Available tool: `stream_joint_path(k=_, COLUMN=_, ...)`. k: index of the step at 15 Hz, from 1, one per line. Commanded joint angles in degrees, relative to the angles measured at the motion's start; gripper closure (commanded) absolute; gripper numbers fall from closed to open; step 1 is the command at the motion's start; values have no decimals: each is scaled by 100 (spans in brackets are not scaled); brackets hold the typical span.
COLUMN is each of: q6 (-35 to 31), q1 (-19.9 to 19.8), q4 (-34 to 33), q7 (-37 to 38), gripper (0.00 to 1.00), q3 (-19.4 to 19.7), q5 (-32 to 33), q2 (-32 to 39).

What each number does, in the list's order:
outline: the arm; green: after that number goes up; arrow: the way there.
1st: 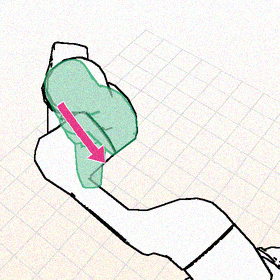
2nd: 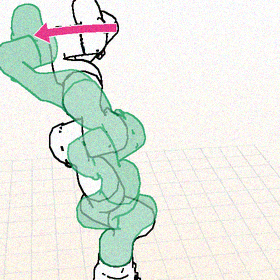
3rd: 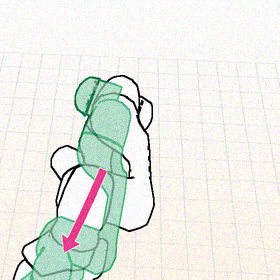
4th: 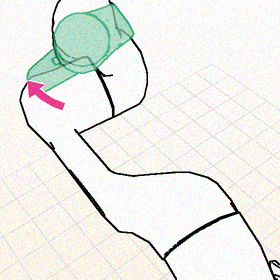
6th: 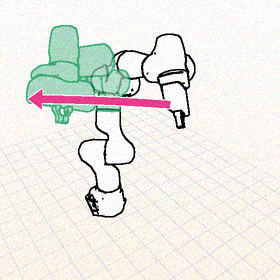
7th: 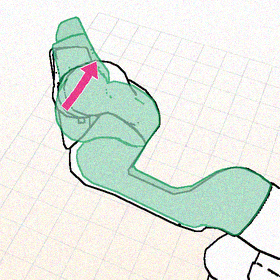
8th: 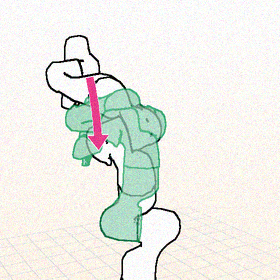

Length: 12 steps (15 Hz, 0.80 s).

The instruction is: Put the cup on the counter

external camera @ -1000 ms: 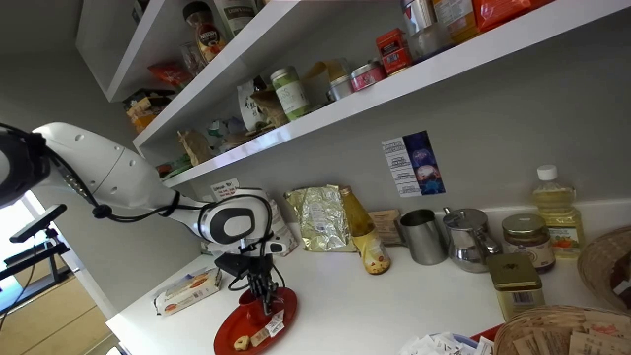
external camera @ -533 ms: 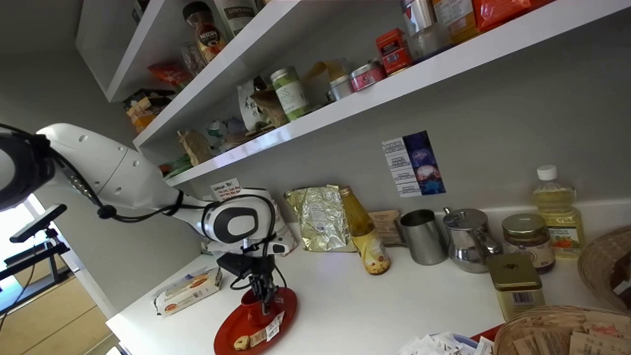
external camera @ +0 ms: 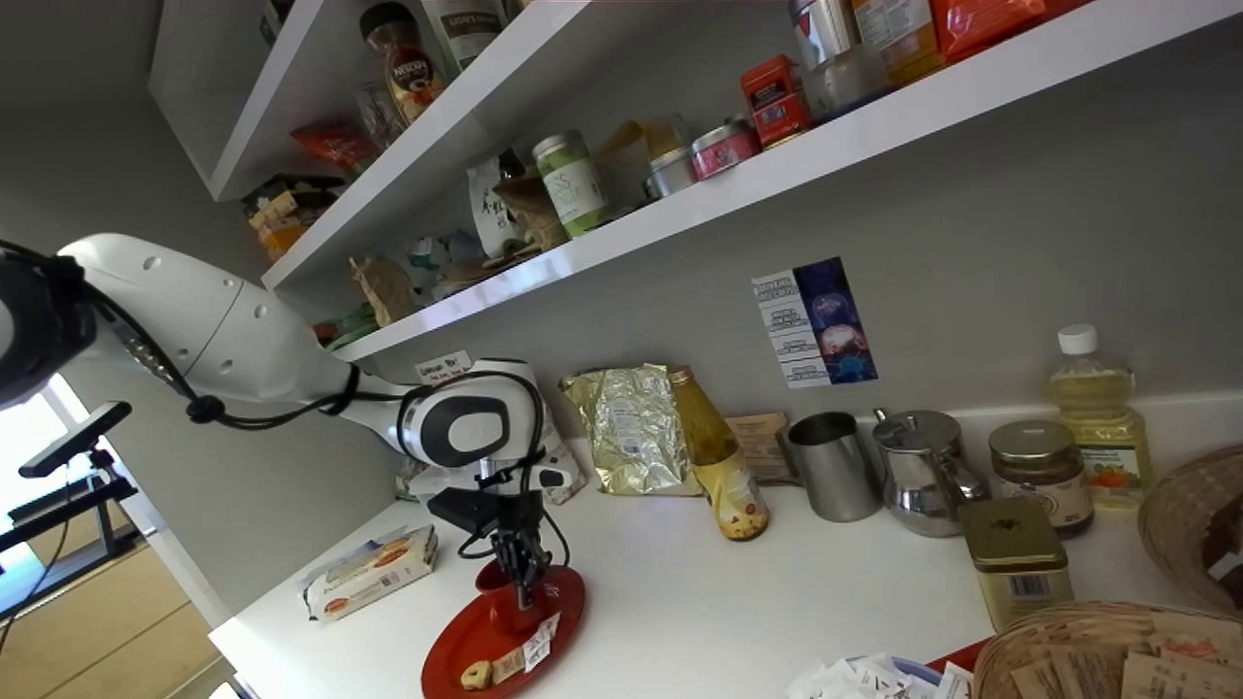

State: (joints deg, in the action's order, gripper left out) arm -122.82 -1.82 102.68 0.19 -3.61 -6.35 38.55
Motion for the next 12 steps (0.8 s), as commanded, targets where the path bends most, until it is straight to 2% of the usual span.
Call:
stream_joint_path(k=1, q6=114, q1=-133, q4=129, q7=-253, gripper=98, q3=-24, q5=-206, q2=-357)
stream_joint_path(k=6, q6=-96, q1=-228, q4=521, q7=-175, gripper=98, q3=150, q5=-126, q2=-762)
stream_joint_path(k=12, q6=-300, q1=-536, q4=1110, q7=-238, gripper=98, q3=418, q5=-194, q2=-1042)
